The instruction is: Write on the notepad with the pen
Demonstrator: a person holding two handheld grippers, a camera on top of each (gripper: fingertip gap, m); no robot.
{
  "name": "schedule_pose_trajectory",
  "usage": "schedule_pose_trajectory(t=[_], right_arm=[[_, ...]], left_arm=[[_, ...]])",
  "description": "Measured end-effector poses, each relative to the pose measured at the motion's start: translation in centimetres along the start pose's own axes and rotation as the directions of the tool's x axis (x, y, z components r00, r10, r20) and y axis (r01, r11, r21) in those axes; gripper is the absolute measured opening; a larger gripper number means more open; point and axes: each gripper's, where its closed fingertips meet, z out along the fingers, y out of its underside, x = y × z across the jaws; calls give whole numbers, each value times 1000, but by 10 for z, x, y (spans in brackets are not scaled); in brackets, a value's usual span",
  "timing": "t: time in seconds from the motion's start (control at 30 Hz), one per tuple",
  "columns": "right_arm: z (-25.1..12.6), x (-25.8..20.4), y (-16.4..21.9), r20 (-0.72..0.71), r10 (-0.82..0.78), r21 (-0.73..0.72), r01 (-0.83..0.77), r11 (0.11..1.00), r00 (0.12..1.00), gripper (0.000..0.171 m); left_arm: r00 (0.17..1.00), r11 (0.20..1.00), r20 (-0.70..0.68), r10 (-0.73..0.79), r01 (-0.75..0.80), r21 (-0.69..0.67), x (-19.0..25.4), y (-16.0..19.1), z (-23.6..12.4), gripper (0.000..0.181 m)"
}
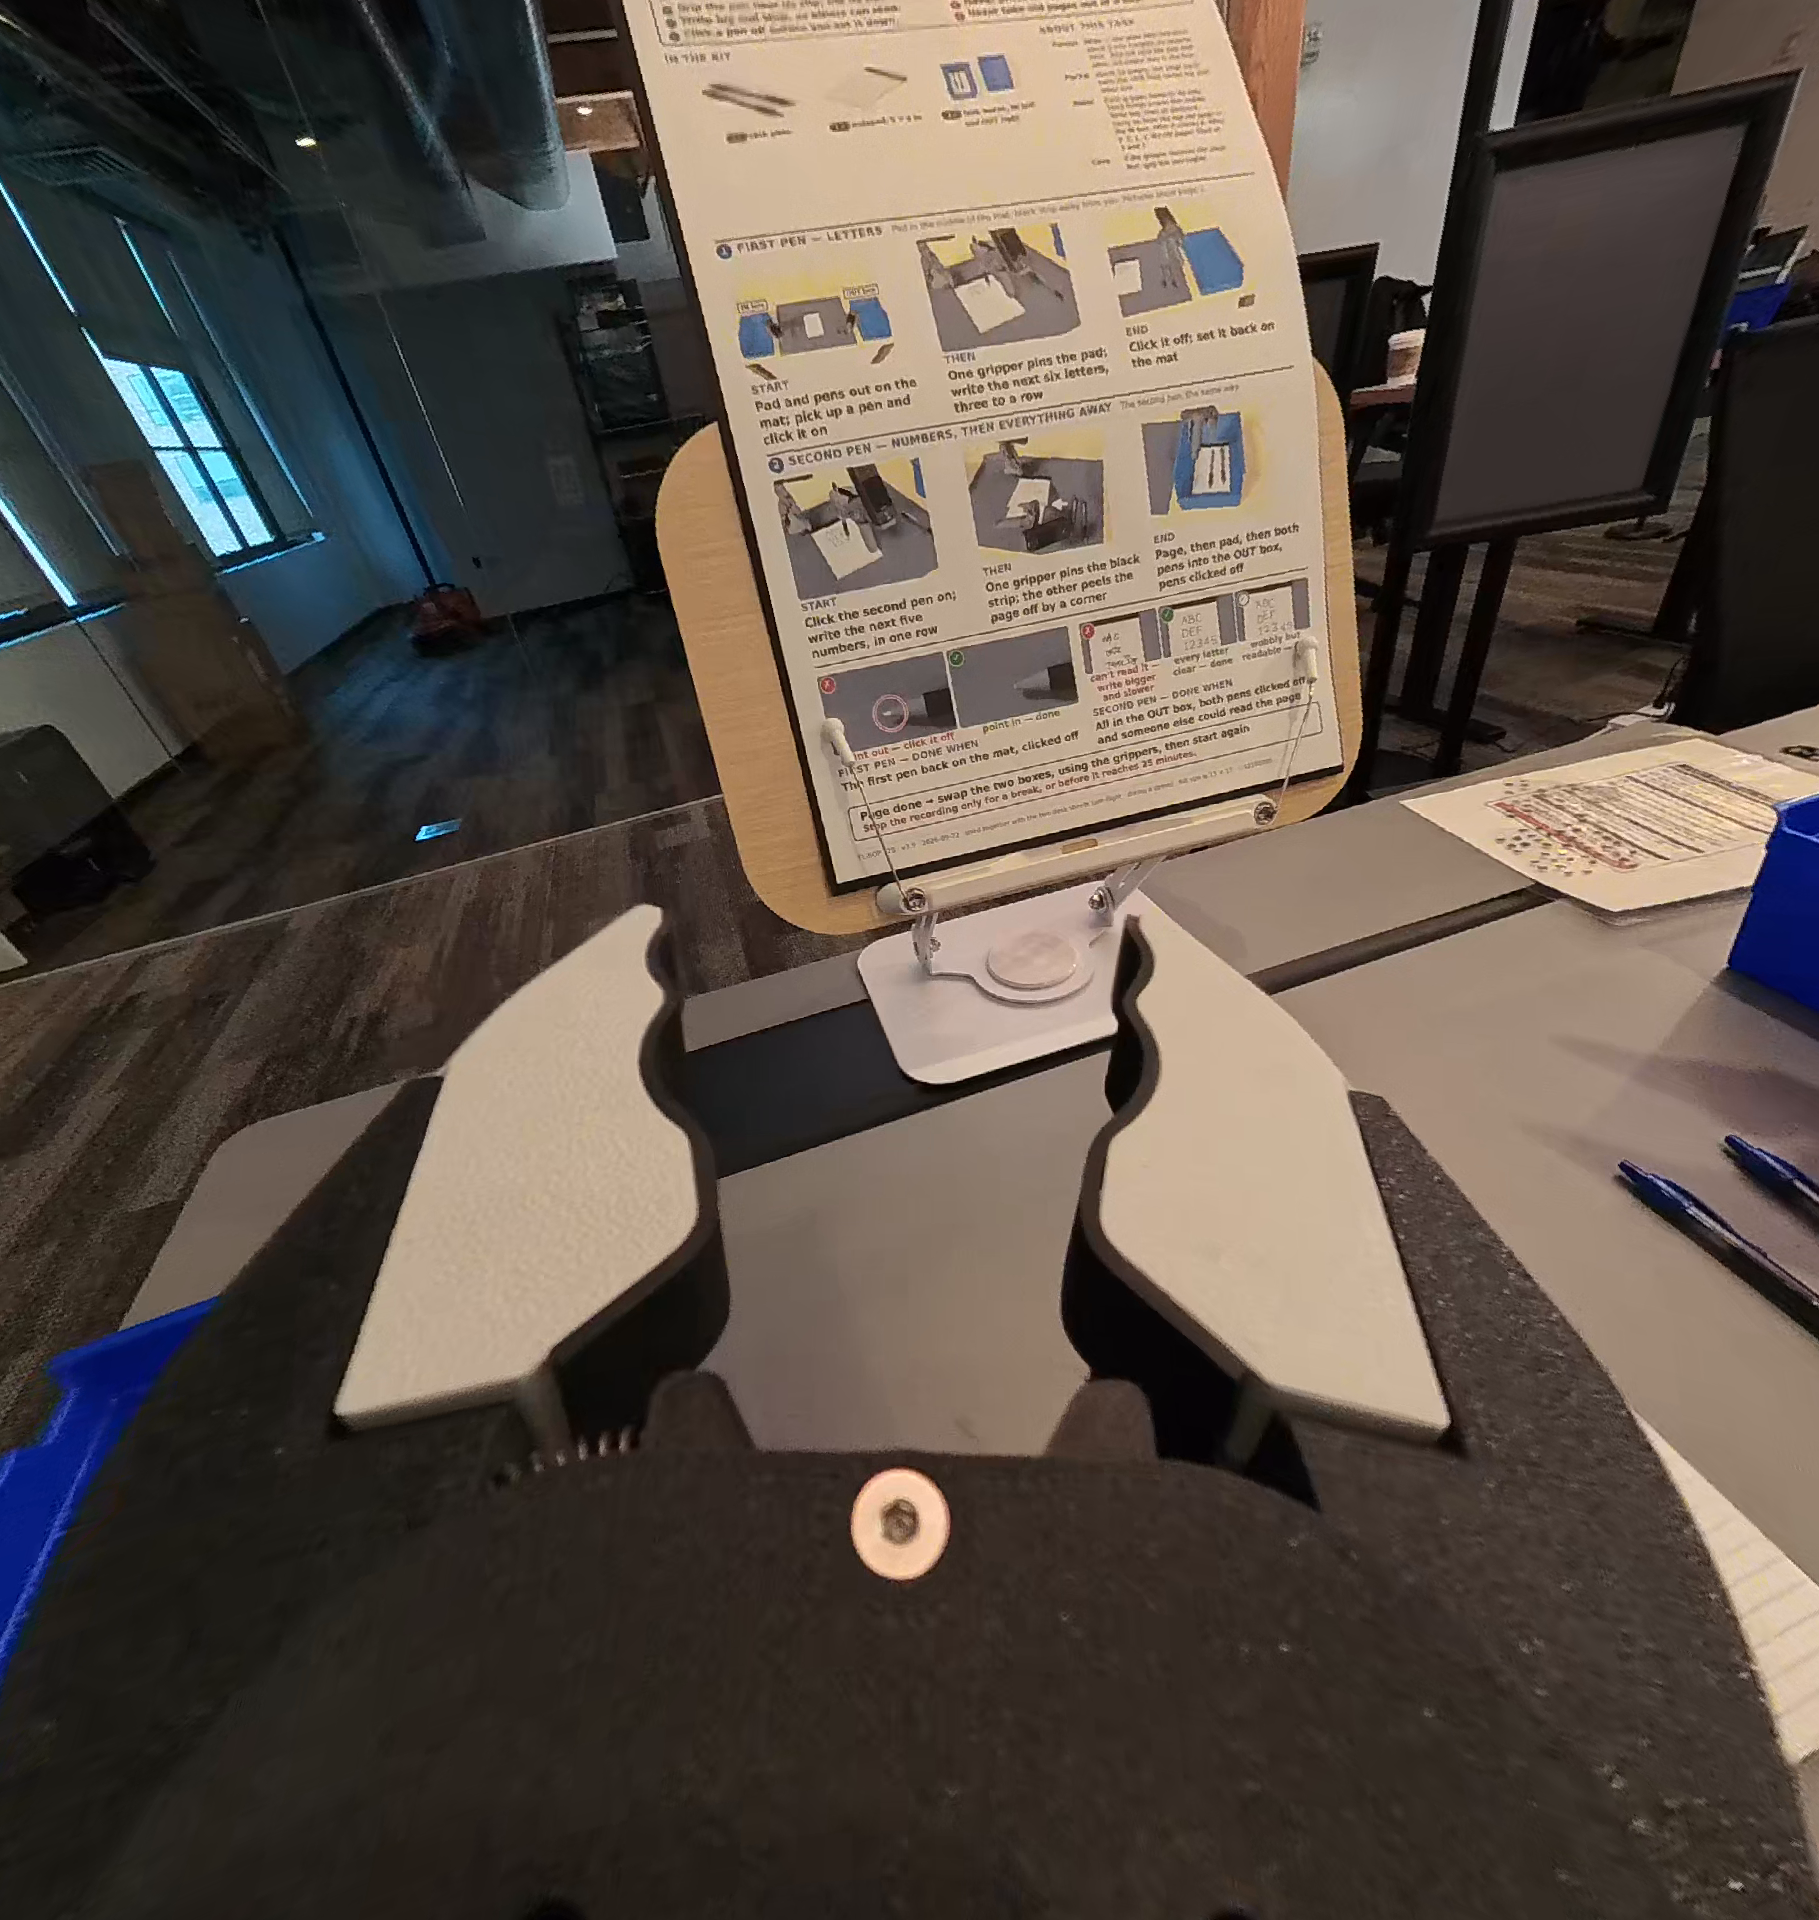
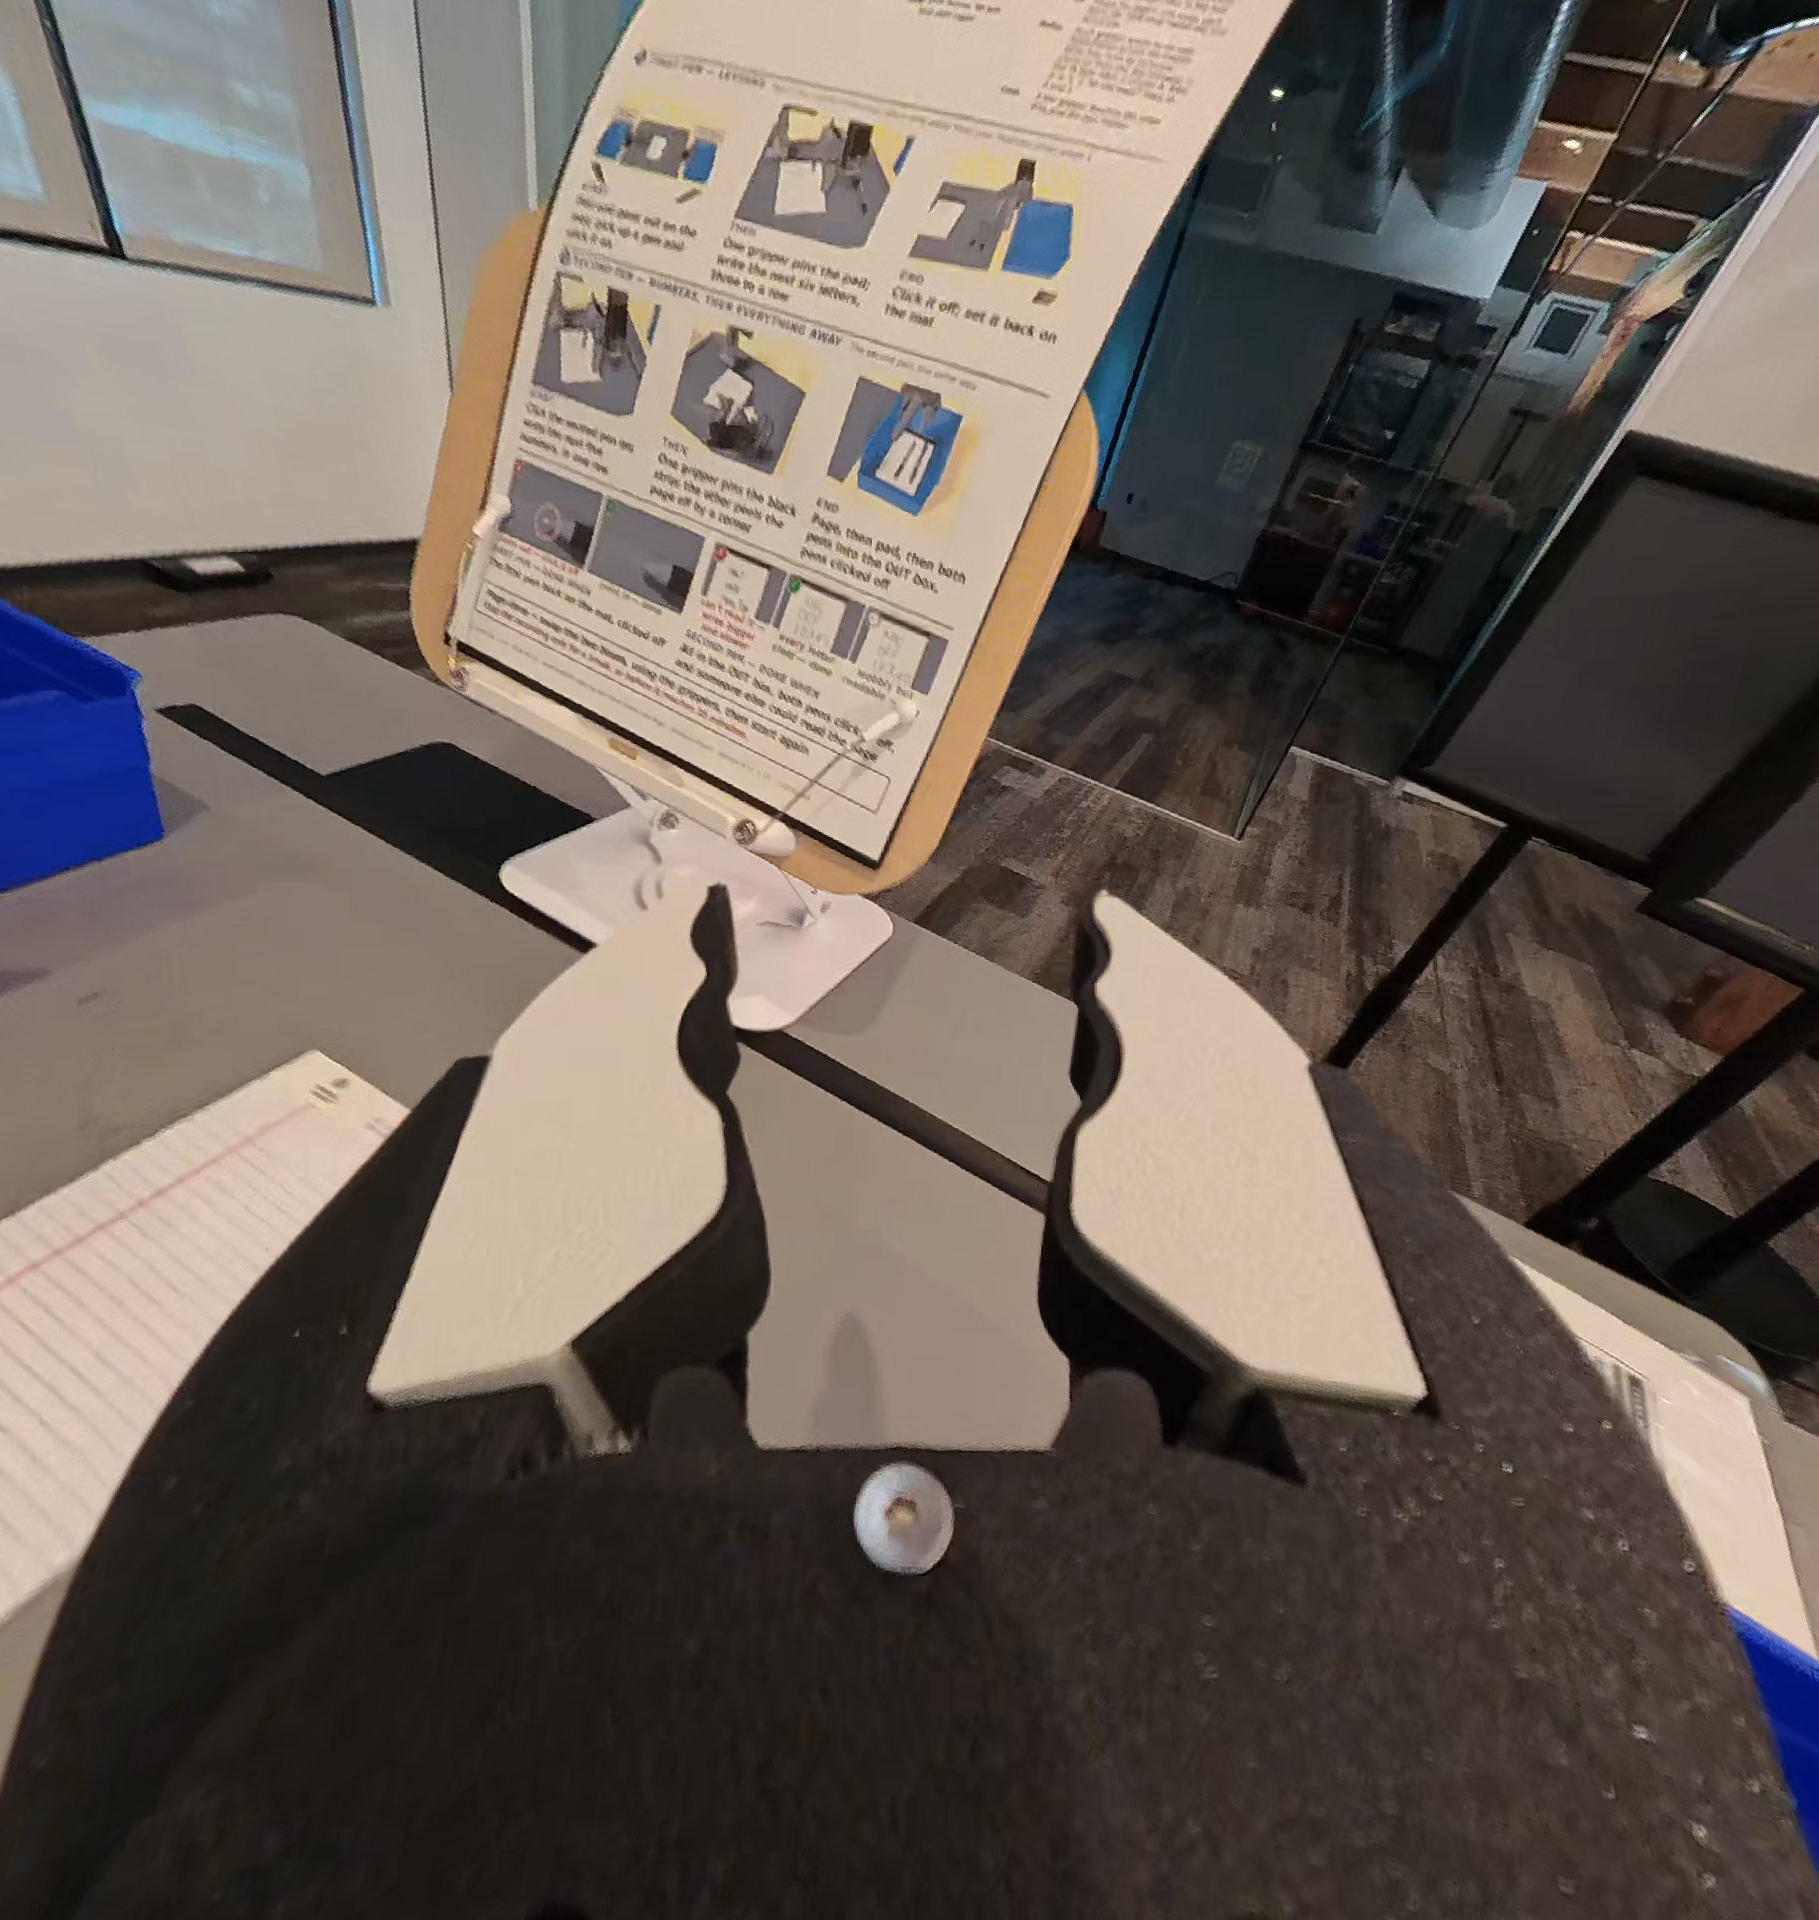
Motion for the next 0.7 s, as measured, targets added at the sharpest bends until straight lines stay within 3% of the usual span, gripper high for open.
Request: schedule_pose_trajectory(t=[0.27, 0.37, 0.43, 0.57, 0.7], right_arm=[[8, 6, 21, 33, 117, -56, -115, 992, 993, 58], [6, 16, 28, -30, 98, -84, -100, 991, 995, 57], [4, 19, 26, -44, 99, -87, -102, 991, 994, 56], [-3, 18, 14, -20, 110, -51, -111, 992, 994, 56], [-7, 10, 2, 28, 117, 6, -117, 993, 993, 58]], left_arm=[[1000, 1000, -24, -13, 13, -10, 8, 1, 3, 80], [1000, 999, -4, -3, 3, -34, 4, 3, 5, 80], [1000, 1000, 24, 1, 0, -26, -5, -3, 6, 80], [995, 996, -53, -85, 85, -5, -5, -4, 2, 76], [993, 997, -94, -68, 65, -31, -3, 1, 0, 79]])
